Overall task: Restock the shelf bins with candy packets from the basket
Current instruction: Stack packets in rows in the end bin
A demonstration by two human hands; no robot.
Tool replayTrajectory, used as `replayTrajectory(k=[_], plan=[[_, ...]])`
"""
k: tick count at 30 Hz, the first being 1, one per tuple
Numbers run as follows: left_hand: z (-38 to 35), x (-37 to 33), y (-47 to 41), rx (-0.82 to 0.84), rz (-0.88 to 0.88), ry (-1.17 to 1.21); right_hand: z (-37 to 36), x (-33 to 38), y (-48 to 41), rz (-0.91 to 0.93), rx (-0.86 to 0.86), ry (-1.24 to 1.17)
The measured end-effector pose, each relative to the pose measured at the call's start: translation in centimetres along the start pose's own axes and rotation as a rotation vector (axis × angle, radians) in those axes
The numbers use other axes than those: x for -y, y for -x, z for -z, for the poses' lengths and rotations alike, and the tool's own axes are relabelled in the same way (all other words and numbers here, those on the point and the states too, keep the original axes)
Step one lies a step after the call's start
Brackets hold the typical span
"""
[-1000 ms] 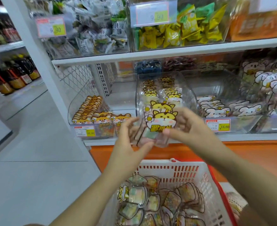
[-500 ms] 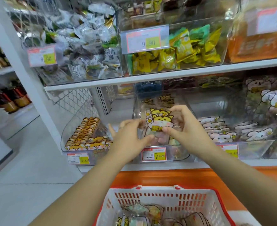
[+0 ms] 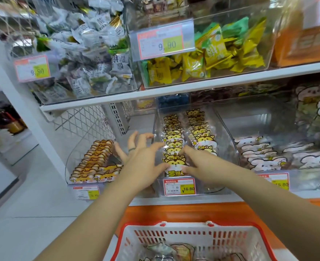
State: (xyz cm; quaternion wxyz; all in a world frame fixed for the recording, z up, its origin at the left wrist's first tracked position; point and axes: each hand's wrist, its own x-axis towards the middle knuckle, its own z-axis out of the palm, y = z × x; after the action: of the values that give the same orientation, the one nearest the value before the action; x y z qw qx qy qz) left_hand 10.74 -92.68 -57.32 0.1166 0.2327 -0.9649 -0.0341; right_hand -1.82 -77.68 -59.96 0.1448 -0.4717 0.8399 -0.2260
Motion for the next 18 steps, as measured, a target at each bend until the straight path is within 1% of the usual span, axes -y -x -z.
replayTrajectory(k=[5, 8, 11, 14, 18], plan=[[0.5, -1.5, -0.7, 0.109, -0.126, -0.176, -0.1, 0.5, -0.2, 0.036, -0.032, -0.001], [0.3, -2.0, -1.0, 0.142, -0.179, -0.294, -0.2, 0.7, 0.2, 0.065, -0.04, 0.013], [0.0, -2.1, -1.3, 0.101, -0.244, -0.386, -0.6, 0.5, 0.6, 0.099, -0.064, -0.021], [-0.3, -1.9, -1.1, -0.003, -0.321, -0.454, -1.0, 0.3, 0.9, 0.118, -0.097, -0.051], [-1.7, -0.9, -0.7, -0.111, -0.37, -0.438, -1.3, 0.3, 0.9, 0.144, -0.132, -0.05]])
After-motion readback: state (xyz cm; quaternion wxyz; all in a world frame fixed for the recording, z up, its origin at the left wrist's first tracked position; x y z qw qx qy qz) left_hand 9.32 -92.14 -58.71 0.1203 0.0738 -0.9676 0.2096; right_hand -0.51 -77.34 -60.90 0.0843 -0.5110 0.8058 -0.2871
